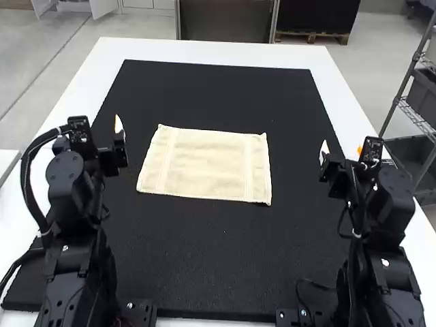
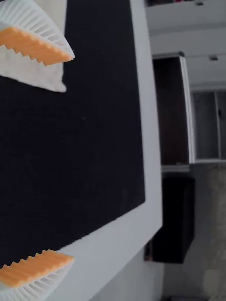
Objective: Fold the towel.
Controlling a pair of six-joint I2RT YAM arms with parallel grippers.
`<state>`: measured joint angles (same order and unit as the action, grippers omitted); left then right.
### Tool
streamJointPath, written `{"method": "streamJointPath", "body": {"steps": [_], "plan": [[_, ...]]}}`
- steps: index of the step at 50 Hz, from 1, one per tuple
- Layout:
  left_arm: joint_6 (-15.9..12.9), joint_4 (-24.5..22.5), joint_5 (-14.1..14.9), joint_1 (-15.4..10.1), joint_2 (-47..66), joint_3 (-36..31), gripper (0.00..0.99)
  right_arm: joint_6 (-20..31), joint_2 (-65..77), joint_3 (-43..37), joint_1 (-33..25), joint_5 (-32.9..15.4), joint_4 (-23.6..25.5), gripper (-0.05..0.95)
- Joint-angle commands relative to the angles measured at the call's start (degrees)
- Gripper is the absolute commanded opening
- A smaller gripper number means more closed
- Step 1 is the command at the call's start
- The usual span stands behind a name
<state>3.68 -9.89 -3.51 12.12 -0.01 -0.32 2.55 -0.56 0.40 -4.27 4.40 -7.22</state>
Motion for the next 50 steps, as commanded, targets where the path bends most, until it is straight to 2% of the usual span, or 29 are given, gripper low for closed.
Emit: {"method": "streamJointPath", "body": {"steps": [1, 5, 13, 16, 20, 27, 34, 39, 43, 47, 50], "plan": [[-0.9, -2.3, -2.2, 0.6, -0.1, 0.0, 0.966, -0.7, 0.4, -0.4, -0.2, -0.8, -4.8, 0.91], [-0.9, -2.4, -2.2, 0.6, 0.1, -1.4, 0.966, -0.7, 0.4, -0.1, 0.0, -0.1, -9.2, 0.91], [-1.0, -1.6, -2.1, 0.6, 5.4, -7.2, 0.966, -0.8, -0.4, 2.2, 0.1, 3.0, -8.7, 0.89], [-1.0, -2.9, -1.8, 0.5, 10.2, -9.2, 0.966, -0.8, -2.1, 3.1, 0.0, 3.2, -8.8, 0.89], [-1.0, -7.2, -1.8, 0.1, 18.2, -11.6, 0.966, -1.3, -5.9, 5.1, -0.3, 2.9, -9.8, 0.89], [-0.8, -12.0, -1.8, 0.0, 33.4, -17.9, 0.966, -3.2, -19.4, 11.0, -0.4, 0.6, -12.7, 0.89], [-0.5, -12.3, -1.3, 0.0, 45.6, -23.2, 0.966, -6.7, -38.3, 16.8, -0.4, -0.8, -17.6, 0.89], [0.3, -14.5, -0.8, 0.0, 50.8, -23.9, 0.964, -9.2, -46.8, 18.0, -0.3, -2.7, -22.1, 0.89], [0.4, -14.4, -0.5, 0.0, 52.7, -23.7, 0.962, -9.2, -47.9, 17.5, -0.1, -2.9, -22.9, 0.9], [0.3, -14.9, 0.5, 0.0, 53.9, -22.7, 0.956, -7.0, -47.8, 16.7, 0.3, -2.7, -25.0, 0.9], [0.3, -17.5, 0.7, 0.1, 54.1, -21.4, 0.954, -5.7, -47.9, 16.6, 0.7, -1.9, -26.5, 0.89]]}}
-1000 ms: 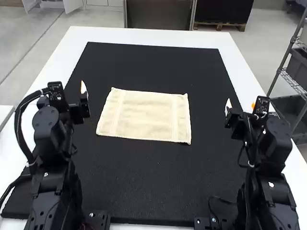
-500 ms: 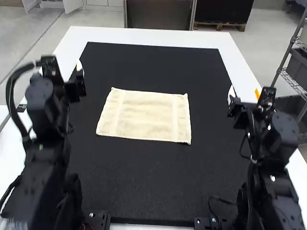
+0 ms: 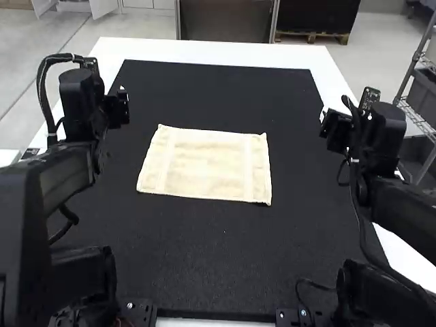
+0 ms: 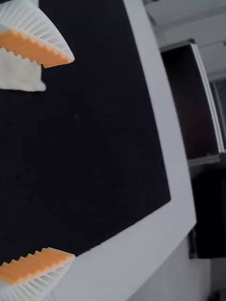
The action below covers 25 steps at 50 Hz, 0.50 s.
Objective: Fold the towel.
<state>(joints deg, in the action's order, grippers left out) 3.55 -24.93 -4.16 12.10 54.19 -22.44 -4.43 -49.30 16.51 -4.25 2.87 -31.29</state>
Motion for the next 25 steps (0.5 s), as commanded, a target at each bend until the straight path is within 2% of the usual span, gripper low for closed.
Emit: {"method": "streamJointPath", "body": {"steps": [1, 8, 10, 16, 21, 25], "plan": [[0.4, -4.1, 1.8, 0.2, 0.0, 1.3, 0.954, 2.4, 0.8, 0.4, 0.8, -0.4, -3.0, 0.89], [0.1, -7.3, 4.0, 0.0, 0.1, 2.3, 0.956, 10.2, -0.4, 0.3, 2.1, 0.6, -3.6, 0.9], [-0.5, -7.3, 6.3, 0.0, 0.2, 2.2, 0.954, 12.6, -1.3, 0.3, 2.5, 0.9, -3.7, 0.9], [-1.3, -7.0, 8.3, -0.1, 0.9, 2.5, 0.956, 14.5, -4.2, 0.3, 2.8, 4.9, -3.6, 0.9], [-3.1, -6.9, 10.1, -0.1, 2.9, 2.7, 0.954, 15.6, -5.0, -1.4, 2.8, 10.7, -3.7, 0.9], [-4.6, -6.6, 11.9, -0.6, 5.1, 2.7, 0.956, 18.0, -5.3, -3.2, 3.4, 11.0, -5.6, 0.89]]}}
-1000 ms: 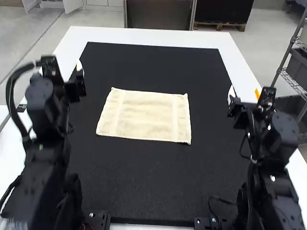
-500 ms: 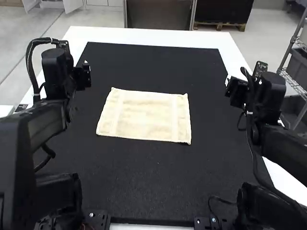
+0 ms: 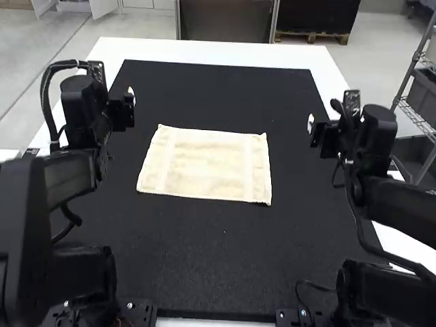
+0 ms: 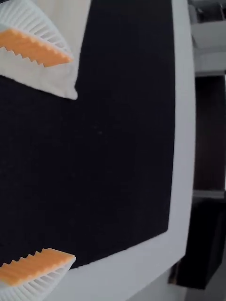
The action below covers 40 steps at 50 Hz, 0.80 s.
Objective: Fold the towel.
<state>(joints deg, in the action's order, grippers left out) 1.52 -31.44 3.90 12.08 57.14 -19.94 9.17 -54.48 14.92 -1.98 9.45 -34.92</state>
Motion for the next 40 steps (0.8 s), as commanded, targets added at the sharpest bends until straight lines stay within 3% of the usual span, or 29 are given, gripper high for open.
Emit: {"method": "streamJointPath", "body": {"steps": [1, 4, 11, 17, 21, 28, 33, 40], "plan": [[-2.6, -0.1, 4.1, -0.7, 3.1, 0.2, 0.954, 4.5, -0.2, -1.8, 1.5, 4.4, -3.1, 0.89], [-2.6, -0.5, 4.1, -0.7, 4.8, 0.2, 0.956, 5.6, -0.8, -2.5, 2.4, 4.4, -5.5, 0.89], [-4.2, -1.4, 4.0, -0.6, 9.2, 0.3, 0.956, 15.7, -1.1, -5.3, 4.0, 4.2, -8.9, 0.89], [-5.4, -4.3, 4.0, -0.7, 12.8, 0.3, 0.954, 17.1, -1.0, -7.6, 4.4, 0.8, -13.2, 0.89], [-9.7, -5.3, 3.9, -0.8, 14.7, 0.4, 0.954, 16.1, -0.5, -9.4, 4.5, -2.0, -18.9, 0.91], [-11.1, -7.9, 4.0, -0.8, 16.7, 1.1, 0.952, 16.6, 0.5, -8.9, 4.6, -2.7, -19.2, 0.89], [-10.7, -11.1, 4.4, -0.8, 17.9, 1.2, 0.934, 16.6, 0.8, -5.6, 4.7, 2.1, -12.2, 0.89], [-10.5, -10.1, 6.8, -0.8, 20.7, -1.1, 0.952, 15.1, 0.5, -3.8, 4.8, 3.2, -11.0, 0.89]]}}
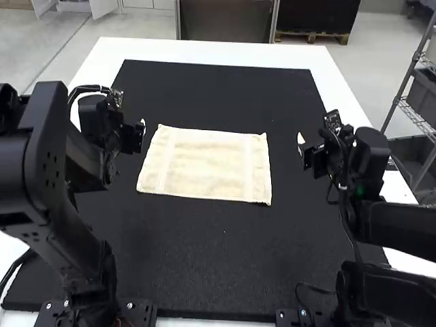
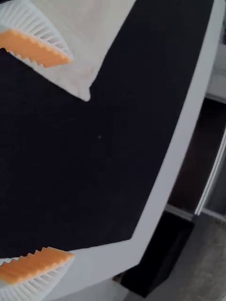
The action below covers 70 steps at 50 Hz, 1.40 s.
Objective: Fold the towel.
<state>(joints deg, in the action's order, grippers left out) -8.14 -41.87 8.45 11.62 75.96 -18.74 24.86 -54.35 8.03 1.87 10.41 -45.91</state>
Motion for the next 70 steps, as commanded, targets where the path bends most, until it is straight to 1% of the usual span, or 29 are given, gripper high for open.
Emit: {"method": "streamJointPath", "body": {"steps": [1, 3, 4, 5, 8, 11, 13, 16, 17, 24, 29, 32, 35, 39, 40, 45, 53, 58, 62, 66, 70], "plan": [[-0.7, 0.5, 2.8, -0.4, 2.3, -2.7, 0.961, -1.4, 0.2, 3.5, 0.9, 2.2, 0.6, 0.89], [-0.3, 1.1, 4.4, -0.1, 3.3, -3.7, 0.962, -3.7, -0.2, 4.5, 0.9, 2.2, 1.3, 0.89], [0.1, 1.6, 4.9, 0.0, 3.8, -4.2, 0.962, -5.6, -0.7, 5.2, 0.9, 2.2, 1.4, 0.89], [0.3, 1.9, 5.3, 0.0, 4.2, -4.5, 0.961, -6.3, -0.9, 5.6, 0.9, 2.3, 1.7, 0.89], [0.3, 2.6, 5.4, 0.0, 5.4, -5.8, 0.957, -8.3, -2.2, 7.5, 0.9, 2.9, 4.0, 0.89], [0.4, 2.9, 6.1, 0.0, 6.1, -7.1, 0.956, -10.8, -3.8, 9.6, 0.9, 4.0, 6.1, 0.89], [0.4, 3.8, 6.3, 0.0, 6.6, -8.1, 0.956, -13.5, -5.5, 11.5, 0.9, 6.5, 7.8, 0.89], [0.4, 4.8, 6.4, 0.0, 6.8, -9.3, 0.956, -14.8, -8.8, 13.9, 1.0, 7.4, 10.3, 0.89], [0.4, 5.6, 6.5, 0.0, 6.9, -9.8, 0.957, -15.0, -10.5, 14.6, 1.0, 7.8, 10.5, 0.89], [0.4, 6.7, 6.8, -0.3, 9.1, -12.4, 0.957, -15.5, -21.1, 18.2, 1.7, 7.8, 10.3, 0.89], [0.4, 8.7, 7.5, -0.1, 11.2, -14.3, 0.959, -16.7, -27.7, 19.7, 2.2, 8.8, 10.1, 0.89], [0.6, 8.9, 8.1, 0.0, 12.7, -15.2, 0.959, -16.9, -31.0, 20.3, 2.3, 8.8, 8.2, 0.9], [0.9, 9.2, 9.1, 0.2, 14.0, -15.7, 0.957, -17.7, -33.2, 20.4, 2.4, 7.9, 5.2, 0.9], [0.9, 9.7, 11.0, 0.7, 15.1, -16.2, 0.957, -17.7, -34.9, 20.6, 2.7, 7.6, 3.5, 0.91], [0.9, 9.6, 11.1, 0.8, 15.3, -16.2, 0.957, -17.7, -35.3, 20.8, 2.8, 7.8, 3.2, 0.91], [0.9, 9.8, 12.1, 1.1, 16.2, -17.3, 0.956, -17.9, -37.3, 22.6, 3.5, 8.7, 3.2, 0.9], [1.0, 9.8, 12.2, 1.1, 18.1, -19.2, 0.956, -19.8, -41.5, 26.1, 3.9, 8.9, 3.2, 0.9], [1.0, 10.1, 12.3, 1.1, 19.8, -20.5, 0.948, -19.9, -44.3, 28.2, 5.1, 8.4, 3.2, 0.9], [0.9, 11.4, 12.5, 1.1, 21.4, -22.0, 0.933, -19.9, -46.3, 29.5, 5.6, 8.1, 3.1, 0.9], [0.9, 13.4, 13.7, 1.1, 23.3, -23.5, 0.933, -20.4, -48.5, 30.7, 5.8, 8.0, 3.0, 0.9], [1.0, 14.8, 14.1, 1.1, 24.8, -25.0, 0.939, -21.0, -50.3, 31.6, 5.7, 7.8, 1.5, 0.9]]}}
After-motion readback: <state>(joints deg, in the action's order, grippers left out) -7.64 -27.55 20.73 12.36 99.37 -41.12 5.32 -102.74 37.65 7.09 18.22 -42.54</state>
